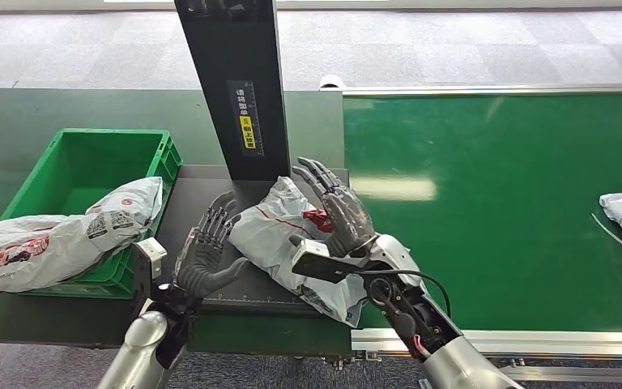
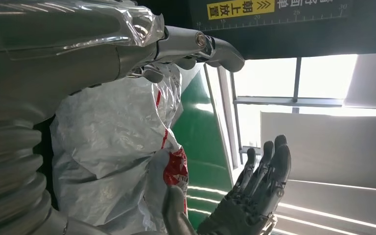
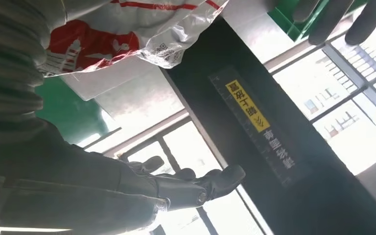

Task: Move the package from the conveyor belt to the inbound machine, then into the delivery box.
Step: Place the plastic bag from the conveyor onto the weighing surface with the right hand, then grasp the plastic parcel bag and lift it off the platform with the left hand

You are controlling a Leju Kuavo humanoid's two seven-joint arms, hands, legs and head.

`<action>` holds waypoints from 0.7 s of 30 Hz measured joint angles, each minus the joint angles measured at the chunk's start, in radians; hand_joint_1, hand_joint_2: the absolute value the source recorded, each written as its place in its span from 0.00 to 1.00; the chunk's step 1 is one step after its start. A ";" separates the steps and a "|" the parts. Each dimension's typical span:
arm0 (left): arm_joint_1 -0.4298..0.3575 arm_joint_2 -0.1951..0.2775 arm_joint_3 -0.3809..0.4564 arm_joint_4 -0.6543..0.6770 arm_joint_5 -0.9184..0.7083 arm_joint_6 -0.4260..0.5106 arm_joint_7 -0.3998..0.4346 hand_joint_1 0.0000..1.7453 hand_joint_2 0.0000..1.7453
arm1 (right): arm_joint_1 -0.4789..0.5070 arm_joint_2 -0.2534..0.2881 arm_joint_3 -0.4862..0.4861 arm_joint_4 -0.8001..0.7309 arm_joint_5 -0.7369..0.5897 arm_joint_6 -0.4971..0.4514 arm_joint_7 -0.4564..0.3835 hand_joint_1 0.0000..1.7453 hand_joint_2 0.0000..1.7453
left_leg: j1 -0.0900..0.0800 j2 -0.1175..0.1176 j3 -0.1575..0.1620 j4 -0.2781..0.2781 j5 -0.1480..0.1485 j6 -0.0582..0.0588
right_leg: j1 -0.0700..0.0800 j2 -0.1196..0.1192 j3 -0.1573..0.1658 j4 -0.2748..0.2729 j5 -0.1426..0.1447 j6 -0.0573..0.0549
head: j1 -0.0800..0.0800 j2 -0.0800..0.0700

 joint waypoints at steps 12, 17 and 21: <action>-0.011 -0.001 0.000 0.011 0.000 0.017 -0.010 0.00 1.00 | 0.090 -0.012 -0.136 -0.137 -0.163 -0.034 -0.054 0.00 1.00 | 0.000 0.000 0.000 0.000 0.000 0.000 | 0.000 0.000 0.000 0.000 0.000 0.000 | 0.000 0.000; -0.012 -0.002 -0.005 0.000 -0.064 0.070 -0.026 0.00 1.00 | 0.122 -0.028 -0.239 -0.195 -0.211 -0.098 -0.065 0.00 1.00 | 0.000 0.000 0.000 0.000 0.000 0.000 | 0.000 0.000 0.000 0.000 0.000 0.000 | 0.000 0.000; -0.018 -0.002 -0.027 -0.037 -0.243 0.223 -0.050 0.00 1.00 | 0.147 -0.042 -0.326 -0.236 -0.210 -0.129 -0.044 0.00 1.00 | 0.000 -0.001 0.000 0.000 0.000 0.000 | 0.000 0.000 0.000 0.000 0.000 0.000 | 0.000 0.000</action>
